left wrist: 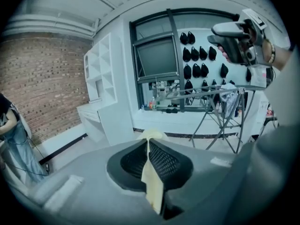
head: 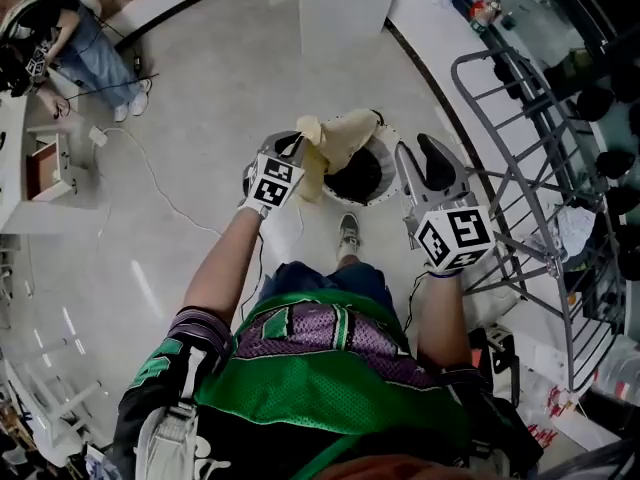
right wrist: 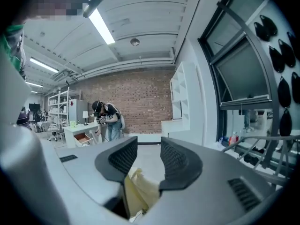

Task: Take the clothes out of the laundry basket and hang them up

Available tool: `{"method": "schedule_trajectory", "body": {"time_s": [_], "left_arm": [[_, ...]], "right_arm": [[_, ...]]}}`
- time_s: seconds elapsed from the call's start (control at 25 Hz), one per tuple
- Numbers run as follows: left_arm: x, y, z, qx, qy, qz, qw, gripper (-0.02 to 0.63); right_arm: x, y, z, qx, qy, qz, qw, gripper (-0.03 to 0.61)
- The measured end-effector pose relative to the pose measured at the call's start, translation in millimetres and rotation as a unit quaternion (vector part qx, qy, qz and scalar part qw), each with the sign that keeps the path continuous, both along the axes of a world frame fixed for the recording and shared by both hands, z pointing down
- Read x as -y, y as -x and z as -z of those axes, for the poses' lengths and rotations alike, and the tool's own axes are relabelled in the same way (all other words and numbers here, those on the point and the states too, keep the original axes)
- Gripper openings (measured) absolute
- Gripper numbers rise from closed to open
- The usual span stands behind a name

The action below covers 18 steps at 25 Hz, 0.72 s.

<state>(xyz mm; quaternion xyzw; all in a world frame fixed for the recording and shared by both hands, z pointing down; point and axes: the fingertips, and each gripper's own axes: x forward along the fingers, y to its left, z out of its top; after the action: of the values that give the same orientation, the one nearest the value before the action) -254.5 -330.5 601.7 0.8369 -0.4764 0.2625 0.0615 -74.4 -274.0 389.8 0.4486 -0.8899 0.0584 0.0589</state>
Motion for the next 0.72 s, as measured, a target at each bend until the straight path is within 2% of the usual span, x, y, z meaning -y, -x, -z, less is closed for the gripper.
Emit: {"method": "schedule_trajectory", "body": {"time_s": [0.36,0.72], "left_arm": [[-74.7,2.8,95.1,-0.031,-0.071,-0.035,0.9964,0.023],[-129.6,-12.2,209.7,-0.075,-0.128,-0.066,0.9867,0.023]], "right_arm": [[-101.7,32.9,51.0,0.001,-0.041,-0.007,0.999,0.14],[-180.8,13.3,87.9,-0.003,-0.038,-0.049,0.998,0.14]]}}
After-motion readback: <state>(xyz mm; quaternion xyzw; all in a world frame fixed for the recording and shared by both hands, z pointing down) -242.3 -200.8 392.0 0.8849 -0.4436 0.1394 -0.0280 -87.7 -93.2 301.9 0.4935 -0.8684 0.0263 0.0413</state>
